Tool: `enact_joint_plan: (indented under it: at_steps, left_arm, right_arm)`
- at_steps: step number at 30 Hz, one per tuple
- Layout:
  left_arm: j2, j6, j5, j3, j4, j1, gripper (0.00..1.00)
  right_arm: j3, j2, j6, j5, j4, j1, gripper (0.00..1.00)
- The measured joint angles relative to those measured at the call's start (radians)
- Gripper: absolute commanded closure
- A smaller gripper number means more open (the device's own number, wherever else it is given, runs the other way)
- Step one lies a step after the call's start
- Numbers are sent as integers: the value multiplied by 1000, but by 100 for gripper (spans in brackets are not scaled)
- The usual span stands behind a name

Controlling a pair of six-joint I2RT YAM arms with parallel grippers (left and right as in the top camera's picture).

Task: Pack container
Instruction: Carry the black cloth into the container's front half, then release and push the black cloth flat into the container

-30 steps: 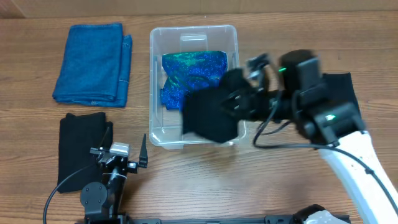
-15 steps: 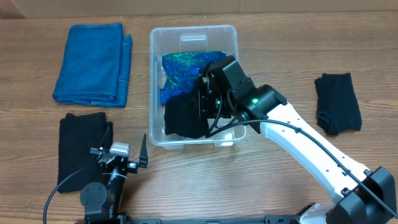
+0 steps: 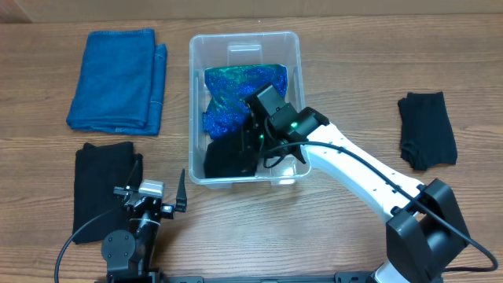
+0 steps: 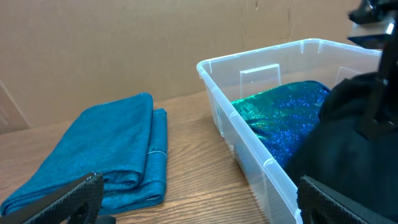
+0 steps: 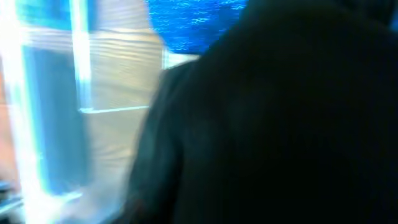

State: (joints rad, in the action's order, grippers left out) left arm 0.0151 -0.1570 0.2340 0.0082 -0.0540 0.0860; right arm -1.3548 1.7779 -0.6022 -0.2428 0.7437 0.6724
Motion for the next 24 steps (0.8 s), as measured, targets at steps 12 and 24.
enact_joint_plan:
  at_steps: [12,24]
  left_arm:
    - [0,0,0,0,0,0,0]
    - [0,0,0,0,0,0,0]
  right_arm:
    - [-193,9,109,156,313,-192,9]
    - [-298,95,132,303,324,-89,89]
